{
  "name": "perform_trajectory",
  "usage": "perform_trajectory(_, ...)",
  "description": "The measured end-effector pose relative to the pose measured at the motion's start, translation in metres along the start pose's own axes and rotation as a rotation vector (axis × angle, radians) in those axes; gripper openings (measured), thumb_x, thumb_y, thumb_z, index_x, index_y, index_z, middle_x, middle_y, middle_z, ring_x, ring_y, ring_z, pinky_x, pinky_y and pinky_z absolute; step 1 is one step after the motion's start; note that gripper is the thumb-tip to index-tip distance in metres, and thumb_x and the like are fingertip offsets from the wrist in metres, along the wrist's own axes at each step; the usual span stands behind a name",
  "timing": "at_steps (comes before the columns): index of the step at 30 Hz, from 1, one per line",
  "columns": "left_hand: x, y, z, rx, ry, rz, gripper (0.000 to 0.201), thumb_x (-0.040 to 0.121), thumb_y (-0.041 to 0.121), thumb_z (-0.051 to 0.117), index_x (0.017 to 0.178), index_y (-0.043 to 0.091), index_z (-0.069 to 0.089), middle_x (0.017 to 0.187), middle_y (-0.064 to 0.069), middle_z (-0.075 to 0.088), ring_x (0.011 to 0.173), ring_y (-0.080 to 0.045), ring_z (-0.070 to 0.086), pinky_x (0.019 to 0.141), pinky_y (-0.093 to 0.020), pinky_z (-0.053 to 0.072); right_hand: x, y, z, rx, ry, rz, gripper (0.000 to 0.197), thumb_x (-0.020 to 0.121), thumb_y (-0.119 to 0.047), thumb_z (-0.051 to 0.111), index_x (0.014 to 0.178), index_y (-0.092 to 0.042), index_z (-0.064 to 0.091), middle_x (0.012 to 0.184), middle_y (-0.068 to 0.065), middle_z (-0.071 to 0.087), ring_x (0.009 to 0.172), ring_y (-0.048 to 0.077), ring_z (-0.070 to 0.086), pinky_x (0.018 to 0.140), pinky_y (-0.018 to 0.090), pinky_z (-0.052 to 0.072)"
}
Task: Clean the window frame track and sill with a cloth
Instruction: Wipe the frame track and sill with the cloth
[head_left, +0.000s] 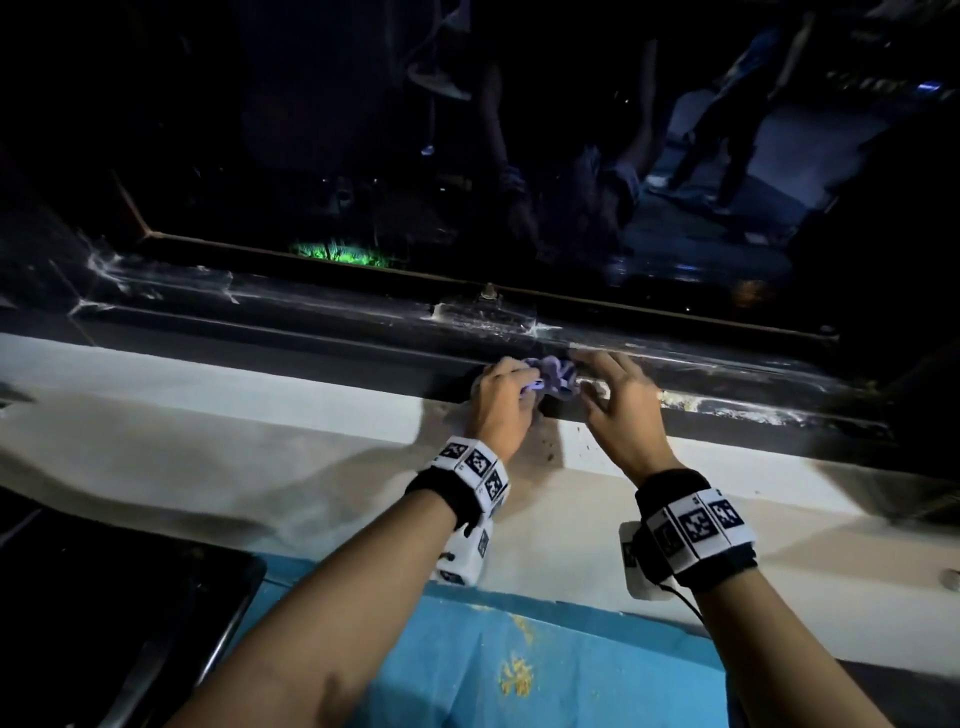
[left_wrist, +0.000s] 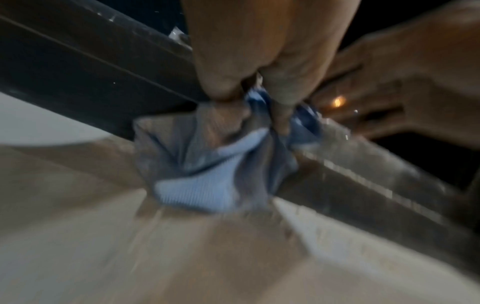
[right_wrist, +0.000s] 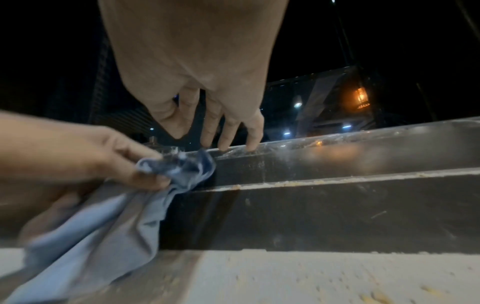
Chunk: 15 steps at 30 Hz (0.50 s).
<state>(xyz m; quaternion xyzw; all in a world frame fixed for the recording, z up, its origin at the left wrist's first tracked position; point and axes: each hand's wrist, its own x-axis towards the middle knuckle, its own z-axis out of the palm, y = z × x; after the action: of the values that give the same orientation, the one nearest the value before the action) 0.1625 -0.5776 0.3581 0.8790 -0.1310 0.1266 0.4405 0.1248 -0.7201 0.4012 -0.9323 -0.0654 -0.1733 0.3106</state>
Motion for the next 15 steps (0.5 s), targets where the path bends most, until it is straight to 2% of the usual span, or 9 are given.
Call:
perform_trajectory(2, 0.007, 0.01, -0.008, -0.153, -0.148, -0.041, 0.024, 0.078, -0.005, 0.06, 0.098, 0.005, 0.069, 0.09, -0.003, 0.063, 0.089, -0.02, 0.061, 0.073, -0.013, 0.039, -0.009, 0.0, 0.005, 0.0, -0.053, -0.063, 0.051, 0.075, -0.032, 0.05, 0.124, -0.02, 0.054, 0.118, 0.006, 0.056, 0.107, 0.029, 0.053, 0.09, 0.049, 0.045)
perform_trajectory(3, 0.009, 0.014, -0.013, -0.261, -0.208, -0.082, 0.028, 0.075, -0.006, 0.06, 0.098, 0.008, 0.067, 0.087, -0.001, 0.064, 0.085, -0.015, 0.062, 0.072, -0.014, 0.041, -0.014, 0.0, 0.009, 0.013, -0.084, -0.084, 0.057, 0.074, -0.035, 0.055, 0.129, -0.021, 0.049, 0.125, 0.006, 0.052, 0.114, 0.027, 0.049, 0.095, 0.047, 0.043)
perform_trajectory(5, 0.009, 0.015, -0.023, -0.456, -0.256, -0.162, 0.036, 0.072, -0.006, 0.066, 0.102, 0.013, 0.058, 0.091, -0.001, 0.063, 0.086, -0.011, 0.06, 0.078, -0.019, 0.047, -0.022, -0.006, 0.017, 0.097, -0.145, -0.08, 0.078, 0.069, -0.04, 0.068, 0.137, -0.021, 0.036, 0.137, 0.005, 0.038, 0.129, 0.022, 0.035, 0.107, 0.037, 0.033)
perform_trajectory(7, 0.007, 0.015, -0.03, -0.46, -0.264, -0.192, 0.041, 0.071, -0.001, 0.071, 0.104, 0.013, 0.053, 0.101, -0.003, 0.06, 0.096, -0.012, 0.058, 0.086, -0.023, 0.046, -0.025, -0.013, 0.026, 0.208, -0.164, -0.066, 0.095, 0.064, -0.033, 0.08, 0.141, -0.015, 0.026, 0.141, 0.004, 0.027, 0.133, 0.014, 0.026, 0.11, 0.02, 0.024)
perform_trajectory(9, 0.005, 0.018, -0.034, -0.454, -0.288, -0.212, 0.037, 0.072, 0.002, 0.071, 0.104, 0.013, 0.054, 0.102, -0.002, 0.06, 0.099, -0.01, 0.057, 0.086, -0.019, 0.045, -0.025, -0.018, 0.033, 0.297, -0.096, -0.051, 0.088, 0.066, -0.015, 0.079, 0.136, -0.008, 0.027, 0.133, 0.003, 0.031, 0.128, 0.013, 0.031, 0.105, 0.01, 0.025)
perform_trajectory(11, 0.006, 0.026, -0.038, -0.543, -0.304, -0.215, 0.027, 0.077, 0.005, 0.069, 0.1, 0.011, 0.058, 0.097, -0.003, 0.063, 0.091, -0.007, 0.059, 0.078, -0.014, 0.046, -0.023, -0.02, 0.032, 0.369, -0.015, -0.003, 0.069, 0.067, -0.006, 0.073, 0.122, -0.013, 0.033, 0.121, 0.005, 0.043, 0.113, 0.019, 0.046, 0.094, 0.017, 0.038)
perform_trajectory(12, 0.008, 0.029, -0.04, -0.578, -0.305, -0.19, 0.021, 0.08, 0.007, 0.068, 0.099, 0.009, 0.06, 0.095, -0.005, 0.065, 0.088, -0.008, 0.061, 0.077, -0.014, 0.046, -0.021, -0.021, 0.029, 0.382, 0.009, 0.025, 0.06, 0.065, -0.007, 0.07, 0.113, -0.017, 0.035, 0.112, 0.007, 0.049, 0.102, 0.021, 0.051, 0.085, 0.022, 0.042)
perform_trajectory(13, 0.012, 0.032, -0.04, -0.568, -0.288, -0.145, 0.017, 0.082, 0.009, 0.067, 0.098, 0.009, 0.062, 0.095, -0.005, 0.066, 0.088, -0.01, 0.062, 0.078, -0.016, 0.047, -0.019, -0.02, 0.026, 0.36, 0.037, 0.05, 0.052, 0.064, -0.011, 0.067, 0.106, -0.018, 0.037, 0.104, 0.008, 0.052, 0.094, 0.022, 0.053, 0.076, 0.024, 0.041)
perform_trajectory(15, 0.02, 0.035, -0.039, -0.435, -0.204, -0.036, 0.014, 0.084, 0.016, 0.066, 0.098, 0.011, 0.065, 0.098, -0.001, 0.068, 0.091, -0.007, 0.062, 0.082, -0.014, 0.045, -0.016, -0.012, 0.017, 0.263, 0.125, 0.057, 0.044, 0.06, -0.015, 0.063, 0.101, -0.011, 0.046, 0.1, 0.009, 0.051, 0.092, 0.021, 0.05, 0.073, 0.018, 0.035)
